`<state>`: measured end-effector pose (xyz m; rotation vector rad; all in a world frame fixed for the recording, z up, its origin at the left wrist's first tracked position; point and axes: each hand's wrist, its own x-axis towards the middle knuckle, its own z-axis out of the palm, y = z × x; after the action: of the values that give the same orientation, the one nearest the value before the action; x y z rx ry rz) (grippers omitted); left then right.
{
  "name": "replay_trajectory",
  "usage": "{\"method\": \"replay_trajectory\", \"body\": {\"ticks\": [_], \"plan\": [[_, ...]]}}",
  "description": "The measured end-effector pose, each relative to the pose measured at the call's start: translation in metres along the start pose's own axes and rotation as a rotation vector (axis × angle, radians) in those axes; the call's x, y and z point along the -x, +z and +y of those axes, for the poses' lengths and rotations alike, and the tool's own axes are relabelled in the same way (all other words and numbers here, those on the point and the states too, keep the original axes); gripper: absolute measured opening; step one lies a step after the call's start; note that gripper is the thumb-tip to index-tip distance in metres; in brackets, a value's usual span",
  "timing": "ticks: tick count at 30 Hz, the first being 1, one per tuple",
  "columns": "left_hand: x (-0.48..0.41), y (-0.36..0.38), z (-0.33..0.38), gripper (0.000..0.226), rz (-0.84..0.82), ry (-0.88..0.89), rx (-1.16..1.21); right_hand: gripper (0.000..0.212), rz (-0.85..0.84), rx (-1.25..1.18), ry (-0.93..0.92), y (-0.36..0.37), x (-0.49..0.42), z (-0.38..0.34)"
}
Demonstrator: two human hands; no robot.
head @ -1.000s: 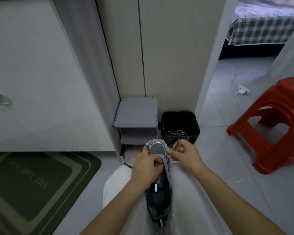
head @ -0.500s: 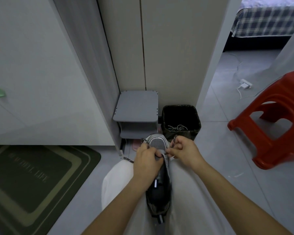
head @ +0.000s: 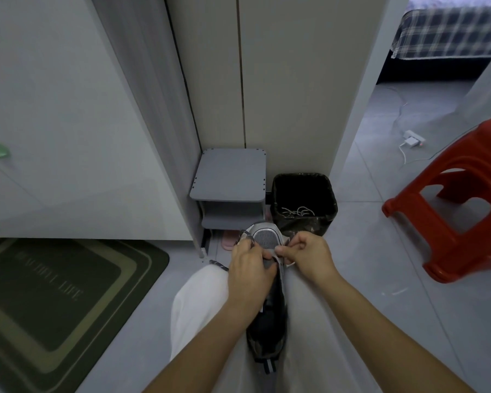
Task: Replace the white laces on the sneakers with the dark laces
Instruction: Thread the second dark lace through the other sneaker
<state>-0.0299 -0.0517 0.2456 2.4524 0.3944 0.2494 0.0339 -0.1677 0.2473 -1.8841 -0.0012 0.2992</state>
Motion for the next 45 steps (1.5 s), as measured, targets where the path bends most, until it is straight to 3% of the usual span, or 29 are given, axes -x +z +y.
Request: {"method": "replay_trajectory", "body": {"ticks": [7, 27, 34, 45], "plan": [[0.000, 0.005, 0.004, 0.010, 0.022, -0.020, -0.027, 0.028, 0.119, 0.230, -0.078, 0.010, 0.004, 0.005], [-0.001, 0.011, -0.003, 0.012, 0.056, -0.013, -0.101, 0.008, 0.085, 0.298, -0.332, 0.010, 0.009, 0.012], [-0.012, 0.004, -0.001, 0.013, -0.001, -0.003, -0.179, 0.016, 0.069, 0.218, -0.164, 0.011, 0.007, 0.011], [-0.007, 0.001, -0.001, 0.007, 0.056, 0.036, -0.200, 0.015, 0.103, 0.159, -0.178, 0.009, 0.010, 0.013]]}}
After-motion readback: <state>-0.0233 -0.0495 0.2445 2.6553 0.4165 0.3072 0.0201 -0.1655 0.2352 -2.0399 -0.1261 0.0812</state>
